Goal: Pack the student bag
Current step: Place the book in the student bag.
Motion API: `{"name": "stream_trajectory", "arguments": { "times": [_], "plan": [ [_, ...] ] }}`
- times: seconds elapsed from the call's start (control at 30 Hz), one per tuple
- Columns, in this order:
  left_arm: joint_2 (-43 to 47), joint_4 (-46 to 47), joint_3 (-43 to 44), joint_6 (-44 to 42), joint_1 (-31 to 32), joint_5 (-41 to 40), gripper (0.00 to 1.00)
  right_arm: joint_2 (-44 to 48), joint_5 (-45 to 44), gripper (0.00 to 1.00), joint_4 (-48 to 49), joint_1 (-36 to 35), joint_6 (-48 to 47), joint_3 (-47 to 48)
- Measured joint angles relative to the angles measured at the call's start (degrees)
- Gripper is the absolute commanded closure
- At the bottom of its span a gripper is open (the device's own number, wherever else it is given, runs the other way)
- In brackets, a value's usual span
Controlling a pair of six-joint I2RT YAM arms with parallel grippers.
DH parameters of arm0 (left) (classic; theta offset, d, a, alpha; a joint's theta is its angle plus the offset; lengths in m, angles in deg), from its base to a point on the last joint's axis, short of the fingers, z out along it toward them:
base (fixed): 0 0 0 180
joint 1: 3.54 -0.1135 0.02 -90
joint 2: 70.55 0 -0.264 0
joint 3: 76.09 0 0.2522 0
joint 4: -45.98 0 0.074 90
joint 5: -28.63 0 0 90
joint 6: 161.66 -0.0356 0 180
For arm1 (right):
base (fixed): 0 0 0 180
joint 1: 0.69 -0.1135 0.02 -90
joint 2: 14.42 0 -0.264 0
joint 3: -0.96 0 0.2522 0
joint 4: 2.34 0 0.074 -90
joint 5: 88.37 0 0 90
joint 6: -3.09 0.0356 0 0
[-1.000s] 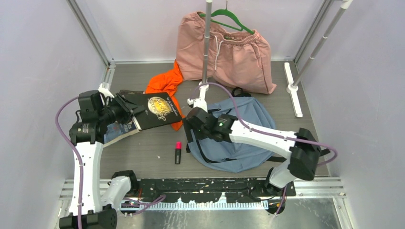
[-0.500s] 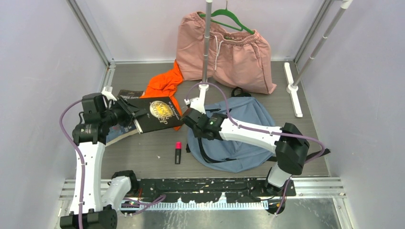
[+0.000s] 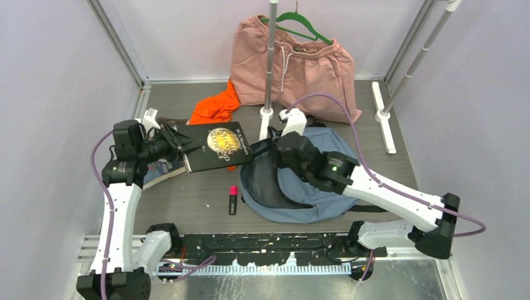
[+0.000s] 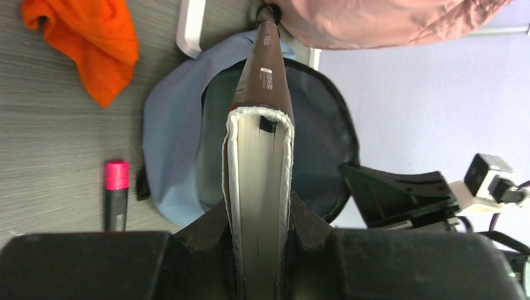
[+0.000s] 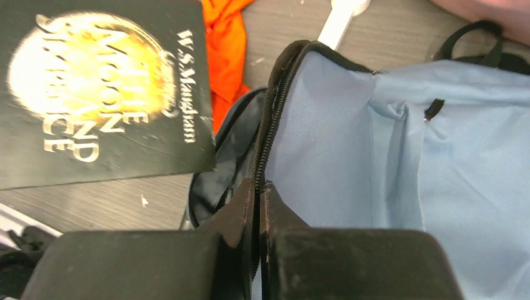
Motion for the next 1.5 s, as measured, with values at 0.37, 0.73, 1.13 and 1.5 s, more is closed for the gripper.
{"name": "stream_trajectory", "arguments": {
  "times": [0.37, 0.73, 1.13, 1.5],
  "plan": [
    [-1.9, 13.8, -10.8, 11.4, 22.7, -8.3, 1.0, 3.7, 0.4, 0.99, 0.7, 0.0, 0.4, 0.0],
    [-12.2, 26.9, -14.9, 16.0, 29.5, -13.9, 1.0, 1.9, 2.6, 0.99, 2.1, 0.0, 2.6, 0.0],
    [-37.4, 60.7, -18.2, 24.5, 43.3, -15.0, 1.0, 1.1, 4.0, 0.99, 3.2, 0.0, 3.1, 0.0],
    [-57.8, 81.5, -11.2, 31.3, 48.6, -15.3, 0.82, 0.9, 5.1, 0.99, 3.9, 0.0, 4.2, 0.0]
  ]
}}
